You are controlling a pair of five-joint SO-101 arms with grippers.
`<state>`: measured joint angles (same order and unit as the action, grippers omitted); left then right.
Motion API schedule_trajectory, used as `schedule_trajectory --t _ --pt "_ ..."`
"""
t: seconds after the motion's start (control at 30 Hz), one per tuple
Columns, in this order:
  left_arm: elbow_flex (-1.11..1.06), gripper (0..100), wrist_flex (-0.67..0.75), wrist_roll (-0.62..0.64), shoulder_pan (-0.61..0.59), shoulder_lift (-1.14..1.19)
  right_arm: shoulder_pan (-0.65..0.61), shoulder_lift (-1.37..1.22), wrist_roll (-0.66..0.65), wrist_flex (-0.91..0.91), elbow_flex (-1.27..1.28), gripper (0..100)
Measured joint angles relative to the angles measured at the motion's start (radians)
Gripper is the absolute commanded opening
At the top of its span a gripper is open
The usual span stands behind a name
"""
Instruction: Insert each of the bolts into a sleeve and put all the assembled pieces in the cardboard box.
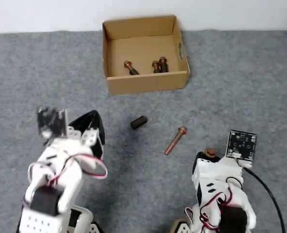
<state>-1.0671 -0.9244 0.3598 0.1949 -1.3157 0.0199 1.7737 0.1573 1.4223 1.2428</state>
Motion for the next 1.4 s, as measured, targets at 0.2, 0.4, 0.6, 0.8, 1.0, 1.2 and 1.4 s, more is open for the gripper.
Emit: schedule_trajectory --t 0.2,0.4,0.6,0.8,1.0,1.2,1.4 --pt "-0.069 0 0.124 -0.003 -0.097 0.133 -0.002 -0.048 0.006 -0.074 -0.127 0.8" --pt "-0.293 0 0.209 -0.003 -0.117 0.120 -0.002 -0.367 0.006 -0.219 -0.296 0.8" --pt "-0.531 0 0.334 -0.063 -0.120 -0.003 -0.046 -0.786 0.006 -0.400 -0.568 0.8" --pt "-0.628 0 0.342 -0.130 -0.123 -0.181 -0.117 -1.204 0.006 -0.529 -0.884 0.8" --pt "-0.629 1 0.155 -0.140 -0.123 -0.253 -0.166 -1.605 0.006 -0.611 -1.201 0.8" --pt "-0.629 1 0.098 -0.141 -0.123 -0.255 -0.186 -1.987 0.006 -0.640 -1.528 0.8" --pt "-0.629 1 0.098 -0.141 -0.123 -0.255 -0.209 -2.348 -0.069 -0.640 -1.843 0.8"
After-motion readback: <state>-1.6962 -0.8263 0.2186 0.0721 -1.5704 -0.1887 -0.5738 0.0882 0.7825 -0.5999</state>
